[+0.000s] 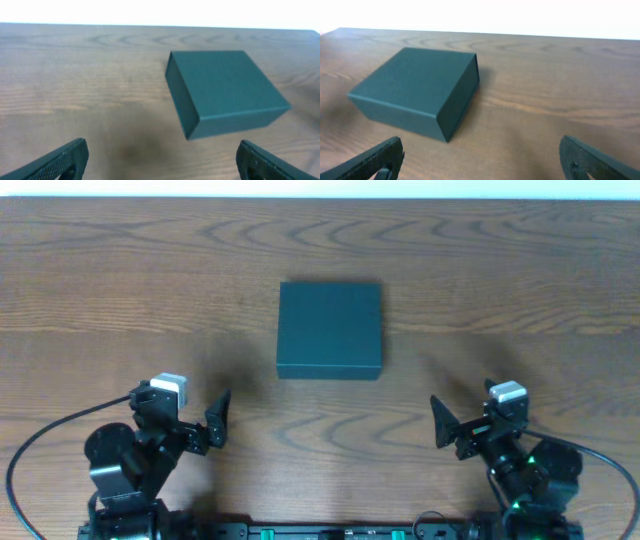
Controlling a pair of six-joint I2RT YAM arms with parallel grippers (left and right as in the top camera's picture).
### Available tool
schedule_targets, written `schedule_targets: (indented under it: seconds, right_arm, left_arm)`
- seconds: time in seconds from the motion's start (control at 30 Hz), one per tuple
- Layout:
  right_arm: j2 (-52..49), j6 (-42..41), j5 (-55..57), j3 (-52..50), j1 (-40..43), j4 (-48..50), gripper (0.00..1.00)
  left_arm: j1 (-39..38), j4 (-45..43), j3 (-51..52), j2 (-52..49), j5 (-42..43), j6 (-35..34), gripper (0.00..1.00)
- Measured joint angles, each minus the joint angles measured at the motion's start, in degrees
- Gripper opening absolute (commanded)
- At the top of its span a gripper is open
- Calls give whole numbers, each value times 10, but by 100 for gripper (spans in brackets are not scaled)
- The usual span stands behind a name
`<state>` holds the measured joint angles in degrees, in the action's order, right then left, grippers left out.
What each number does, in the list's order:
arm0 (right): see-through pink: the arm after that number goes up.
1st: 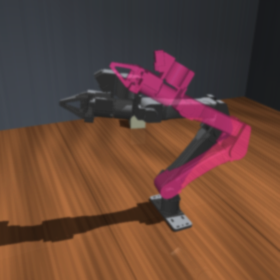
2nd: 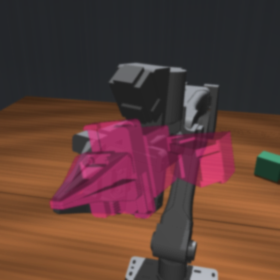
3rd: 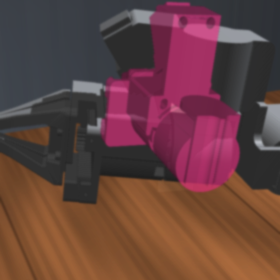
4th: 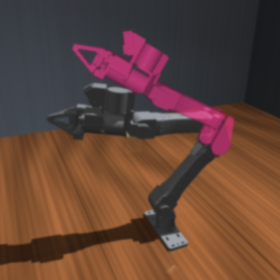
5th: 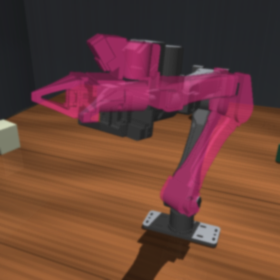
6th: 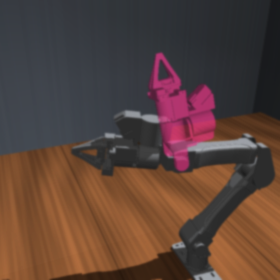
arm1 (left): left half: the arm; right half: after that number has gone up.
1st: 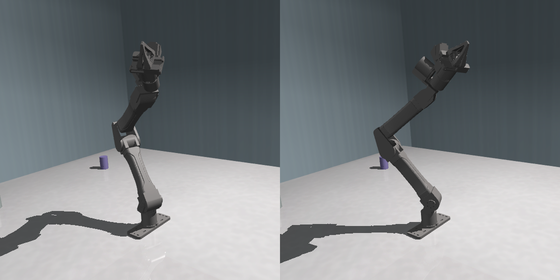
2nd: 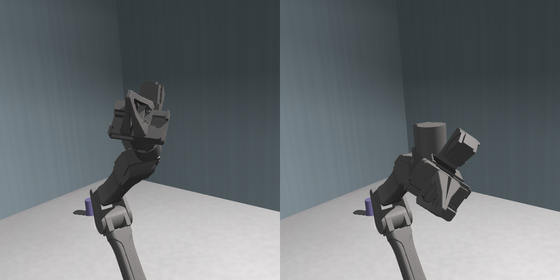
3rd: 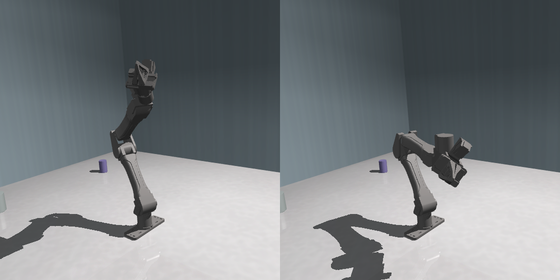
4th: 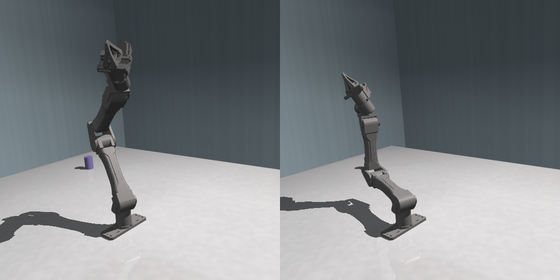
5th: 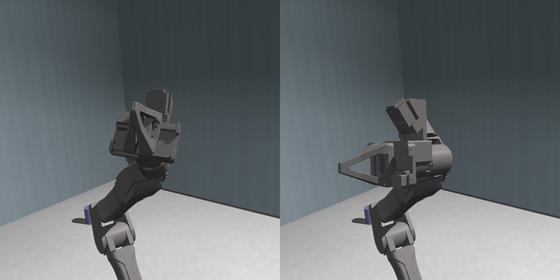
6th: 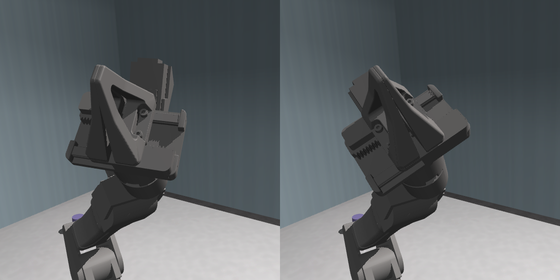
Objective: Pack container
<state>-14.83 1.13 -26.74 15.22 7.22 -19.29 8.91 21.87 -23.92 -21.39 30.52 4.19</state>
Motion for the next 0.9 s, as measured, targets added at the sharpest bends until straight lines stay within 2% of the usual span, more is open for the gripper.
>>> schedule_targets:
  seconds: [0.17,0.27,0.47,0.63,0.8,0.9]
  right_arm:
    - [-1,-11,-6,-108,0,99,99]
    - [-3,-23,-9,-124,0,151,99]
    - [-3,-34,10,-128,0,153,99]
    - [-3,-36,52,-129,0,139,99]
    - [-3,-37,70,-130,0,139,99]
    - [-3,-37,73,-130,0,139,99]
  left_arm:
    - [0,-86,90,5,-9,-43,95]
    - [0,-129,120,5,-32,-53,96]
    - [0,-170,152,6,-115,-59,95]
    - [0,-97,159,5,-155,-59,96]
    - [0,2,161,5,-167,-59,95]
    - [0,30,157,5,-170,-59,95]
